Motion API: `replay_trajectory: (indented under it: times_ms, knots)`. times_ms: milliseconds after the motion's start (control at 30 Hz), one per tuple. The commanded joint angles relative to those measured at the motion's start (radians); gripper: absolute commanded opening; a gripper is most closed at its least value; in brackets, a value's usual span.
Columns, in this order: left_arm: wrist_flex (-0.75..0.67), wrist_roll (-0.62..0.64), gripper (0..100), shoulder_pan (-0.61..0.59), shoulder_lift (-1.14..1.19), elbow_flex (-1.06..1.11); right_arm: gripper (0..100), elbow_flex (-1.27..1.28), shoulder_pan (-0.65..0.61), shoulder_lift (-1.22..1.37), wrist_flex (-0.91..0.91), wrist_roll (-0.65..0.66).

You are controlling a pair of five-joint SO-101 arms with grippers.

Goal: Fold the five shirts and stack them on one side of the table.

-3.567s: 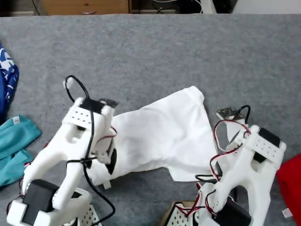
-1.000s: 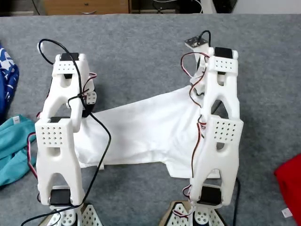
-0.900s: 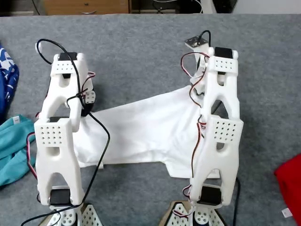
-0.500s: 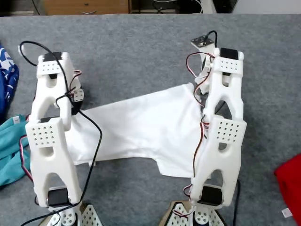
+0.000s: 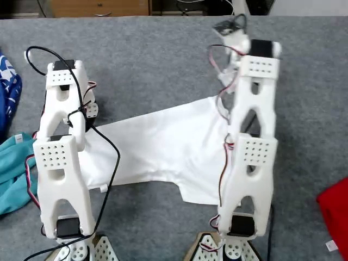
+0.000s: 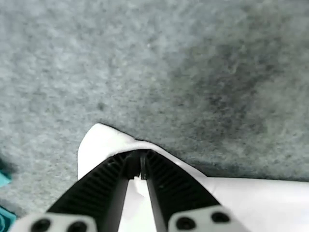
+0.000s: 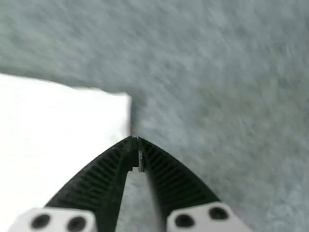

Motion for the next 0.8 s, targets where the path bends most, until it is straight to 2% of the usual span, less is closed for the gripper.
replay_trajectory:
  times_ms: [0,167,333,767]
  knots:
    - [0.0,0.002,2,0.052,0.004,-0.018,0.8,-0.004,-0.094,0.019,-0.023,-0.012]
    - [0.0,0.002,2,0.068,0.004,-0.018,0.9,0.01,-0.136,0.211,-0.064,-0.038]
    - [0.0,-0.003,2,0.055,0.004,-0.018,0.8,-0.065,-0.042,0.252,0.006,-0.043]
    - [-0.005,-0.025,2,-0.11,-0.005,-0.02,0.7,-0.088,0.033,0.265,0.028,-0.04]
